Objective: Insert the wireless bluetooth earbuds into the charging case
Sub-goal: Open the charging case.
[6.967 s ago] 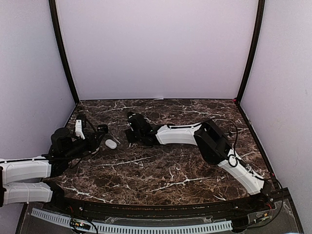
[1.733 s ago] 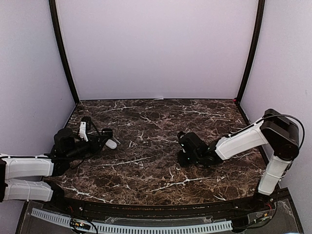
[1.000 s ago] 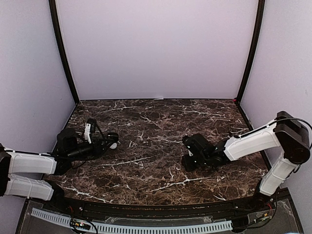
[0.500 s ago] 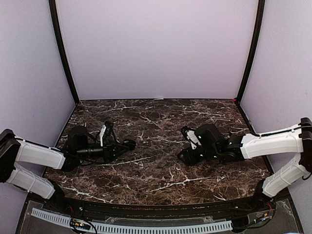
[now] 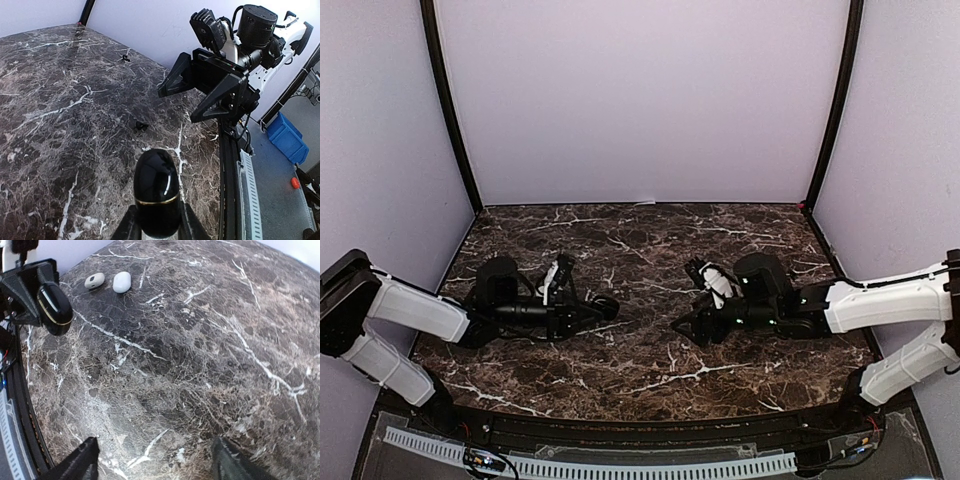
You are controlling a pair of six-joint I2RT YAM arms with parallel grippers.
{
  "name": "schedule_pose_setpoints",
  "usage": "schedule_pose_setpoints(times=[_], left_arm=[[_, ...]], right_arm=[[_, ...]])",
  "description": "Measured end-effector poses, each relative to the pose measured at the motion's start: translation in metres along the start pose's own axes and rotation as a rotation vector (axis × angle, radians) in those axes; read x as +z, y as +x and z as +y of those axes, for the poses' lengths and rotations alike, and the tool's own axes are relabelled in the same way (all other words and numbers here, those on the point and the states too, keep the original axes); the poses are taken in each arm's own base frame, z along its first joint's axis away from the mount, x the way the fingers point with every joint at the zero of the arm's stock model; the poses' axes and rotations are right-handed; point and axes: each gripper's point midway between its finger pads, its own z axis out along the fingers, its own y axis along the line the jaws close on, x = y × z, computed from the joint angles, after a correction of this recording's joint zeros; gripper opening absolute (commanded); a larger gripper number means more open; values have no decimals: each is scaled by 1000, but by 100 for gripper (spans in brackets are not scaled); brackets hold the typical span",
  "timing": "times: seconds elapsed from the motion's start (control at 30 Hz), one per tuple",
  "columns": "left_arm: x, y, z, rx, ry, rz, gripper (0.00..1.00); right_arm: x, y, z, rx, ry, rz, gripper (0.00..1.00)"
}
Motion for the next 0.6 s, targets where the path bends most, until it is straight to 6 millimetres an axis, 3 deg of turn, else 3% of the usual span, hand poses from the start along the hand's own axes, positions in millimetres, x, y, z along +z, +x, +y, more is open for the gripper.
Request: schedule_pose_setpoints(times=[0.1, 0.3, 0.6], left_arm=[[6, -11, -3, 19, 15, -13, 19], [22, -26, -9, 47, 53, -21, 19], [33, -13, -23, 90, 173, 5, 16]], right_arm=[[-4, -6, 3, -28, -20, -32, 95], [-13, -19, 14, -58, -108, -89, 92], [-14, -31, 51, -97, -328, -115, 84]])
